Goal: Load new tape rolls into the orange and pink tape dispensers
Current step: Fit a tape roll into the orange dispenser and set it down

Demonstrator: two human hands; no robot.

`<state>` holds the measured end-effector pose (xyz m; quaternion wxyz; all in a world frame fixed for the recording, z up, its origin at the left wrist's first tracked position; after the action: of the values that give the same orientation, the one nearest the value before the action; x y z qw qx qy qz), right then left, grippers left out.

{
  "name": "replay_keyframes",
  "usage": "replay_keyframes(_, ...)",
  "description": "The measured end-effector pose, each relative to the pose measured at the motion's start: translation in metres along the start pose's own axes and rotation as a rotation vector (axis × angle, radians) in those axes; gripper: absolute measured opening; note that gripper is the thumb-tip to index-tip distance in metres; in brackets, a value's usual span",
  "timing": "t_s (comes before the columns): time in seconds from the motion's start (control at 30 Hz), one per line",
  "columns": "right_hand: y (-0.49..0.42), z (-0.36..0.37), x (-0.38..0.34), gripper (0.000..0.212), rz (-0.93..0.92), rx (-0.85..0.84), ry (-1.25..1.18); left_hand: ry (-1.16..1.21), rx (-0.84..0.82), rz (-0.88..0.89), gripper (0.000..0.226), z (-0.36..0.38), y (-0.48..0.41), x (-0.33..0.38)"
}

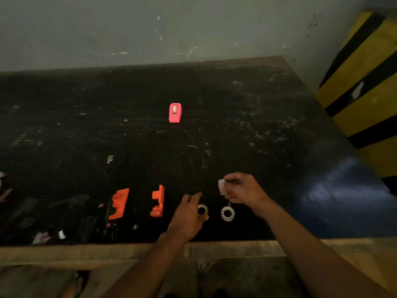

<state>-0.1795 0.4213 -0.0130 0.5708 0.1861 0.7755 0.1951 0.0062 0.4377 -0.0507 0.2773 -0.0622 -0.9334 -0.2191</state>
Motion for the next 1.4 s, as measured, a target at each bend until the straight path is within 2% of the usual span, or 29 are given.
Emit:
replay_keyframes(0.07, 0.002, 0.016, -0.013, 0.028, 0.042, -0.091, -0.141, 0.210, 0.088, -0.019, 0.075, -0.010, 0.005, -0.001)
replay_keyframes(0.2, 0.002, 0.052, -0.033, 0.035, 0.068, -0.235, -0.092, 0.451, 0.210, 0.014, 0.072, -0.039, 0.019, -0.009)
replay_keyframes(0.37, 0.002, 0.093, -0.051, 0.033, 0.052, -0.352, -0.017, 0.475, 0.243, 0.088, 0.058, -0.078, 0.035, -0.033)
replay_keyframes(0.53, 0.012, 0.136, -0.069, 0.030, 0.057, -0.382, 0.032, 0.479, 0.276, 0.096, 0.046, -0.102, 0.042, -0.080)
replay_keyframes(0.7, 0.017, 0.173, -0.075, 0.019, 0.050, -0.257, 0.078, 0.479, 0.247, 0.076, 0.045, -0.121, 0.048, -0.126)
replay_keyframes(0.9, 0.018, 0.188, -0.059, 0.010, 0.039, 0.099, 0.117, 0.488, 0.161, 0.035, 0.049, -0.119, 0.051, -0.174)
replay_keyframes(1.03, 0.018, 0.190, -0.044, 0.011, 0.048, 0.207, 0.169, 0.505, 0.093, 0.017, 0.048, -0.112, 0.050, -0.193)
replay_keyframes(1.13, 0.005, 0.188, -0.043, 0.017, 0.045, 0.202, 0.272, 0.509, 0.073, 0.009, 0.049, -0.114, 0.042, -0.195)
replay_keyframes(1.33, -0.024, 0.197, -0.061, 0.082, -0.037, -0.067, 0.536, 0.503, 0.090, -0.051, 0.048, -0.118, 0.019, -0.191)
replay_keyframes(1.4, -0.034, 0.201, -0.061, 0.090, -0.042, -0.097, 0.637, 0.504, 0.104, -0.056, 0.048, -0.120, 0.009, -0.187)
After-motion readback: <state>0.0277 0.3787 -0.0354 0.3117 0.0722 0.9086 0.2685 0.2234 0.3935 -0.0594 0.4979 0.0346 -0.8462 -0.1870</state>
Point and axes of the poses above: each hand's wrist, its own y-axis away from the middle knuckle, its own z-axis out of the palm, x = y × z, the point moved 4 cm from there along -y, towards the middle knuckle, and after that the axes turned 1 degree about y, right-handed, at the moved point
